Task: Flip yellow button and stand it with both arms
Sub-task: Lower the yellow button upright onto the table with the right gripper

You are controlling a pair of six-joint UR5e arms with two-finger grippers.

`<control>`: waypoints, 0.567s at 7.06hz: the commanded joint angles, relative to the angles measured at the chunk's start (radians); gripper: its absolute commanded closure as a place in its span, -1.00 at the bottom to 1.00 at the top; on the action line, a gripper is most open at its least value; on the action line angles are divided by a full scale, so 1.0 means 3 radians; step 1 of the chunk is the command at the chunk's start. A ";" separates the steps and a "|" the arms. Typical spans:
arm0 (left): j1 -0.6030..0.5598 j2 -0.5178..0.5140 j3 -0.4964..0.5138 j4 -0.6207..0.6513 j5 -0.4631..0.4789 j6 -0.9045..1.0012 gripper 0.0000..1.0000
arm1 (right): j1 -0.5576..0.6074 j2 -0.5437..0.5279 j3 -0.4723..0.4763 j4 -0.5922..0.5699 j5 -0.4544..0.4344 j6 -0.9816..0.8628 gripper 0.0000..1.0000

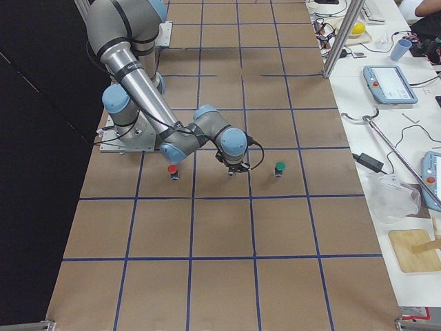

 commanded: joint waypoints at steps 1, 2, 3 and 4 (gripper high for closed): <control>0.0002 0.0013 -0.0003 -0.0013 -0.0010 0.0000 -0.99 | 0.0000 0.0000 -0.0004 0.0042 -0.0015 0.0005 0.40; -0.0003 0.0034 -0.0008 -0.0094 -0.0020 -0.0016 -0.99 | 0.0000 0.0000 0.0001 0.0047 -0.0070 0.0015 0.01; -0.0003 0.0044 -0.0034 -0.0145 -0.0020 -0.0016 -0.99 | 0.0000 0.0000 0.0016 0.0047 -0.0132 0.0045 -0.61; 0.0002 0.0075 -0.0069 -0.0146 0.0010 0.0030 -0.99 | 0.0000 0.0000 0.0017 0.0047 -0.0153 0.0051 -0.76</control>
